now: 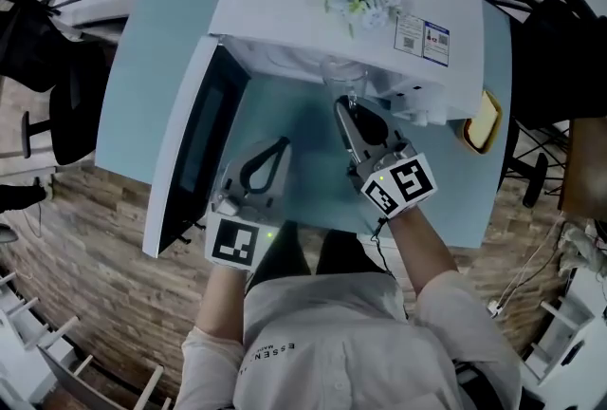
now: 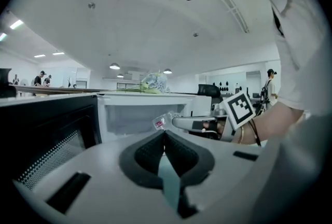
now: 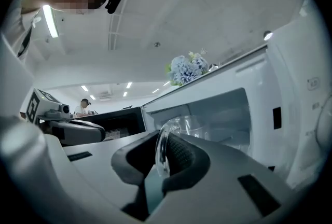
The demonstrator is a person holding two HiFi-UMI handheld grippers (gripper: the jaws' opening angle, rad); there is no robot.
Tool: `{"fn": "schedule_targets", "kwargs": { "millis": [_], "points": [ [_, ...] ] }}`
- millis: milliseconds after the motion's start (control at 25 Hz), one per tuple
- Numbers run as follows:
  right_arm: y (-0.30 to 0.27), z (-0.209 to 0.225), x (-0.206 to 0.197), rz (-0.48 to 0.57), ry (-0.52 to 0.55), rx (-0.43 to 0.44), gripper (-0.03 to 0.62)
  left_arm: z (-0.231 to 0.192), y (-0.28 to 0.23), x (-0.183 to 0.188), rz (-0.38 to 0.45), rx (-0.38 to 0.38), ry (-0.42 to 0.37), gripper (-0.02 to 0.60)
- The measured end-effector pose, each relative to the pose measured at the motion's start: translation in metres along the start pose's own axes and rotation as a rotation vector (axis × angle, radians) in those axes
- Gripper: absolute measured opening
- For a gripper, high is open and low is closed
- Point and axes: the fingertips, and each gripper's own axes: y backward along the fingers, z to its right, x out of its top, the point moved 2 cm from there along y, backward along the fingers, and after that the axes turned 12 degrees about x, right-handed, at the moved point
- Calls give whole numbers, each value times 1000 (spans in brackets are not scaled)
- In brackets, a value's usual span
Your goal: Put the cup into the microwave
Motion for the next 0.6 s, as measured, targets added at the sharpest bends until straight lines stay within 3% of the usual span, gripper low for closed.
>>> {"fn": "schedule_targets", "kwargs": {
  "millis": [600],
  "points": [
    [-44, 45, -17, 18, 93, -29, 38, -8, -21, -34, -27, -44, 31, 2]
  ]
}}
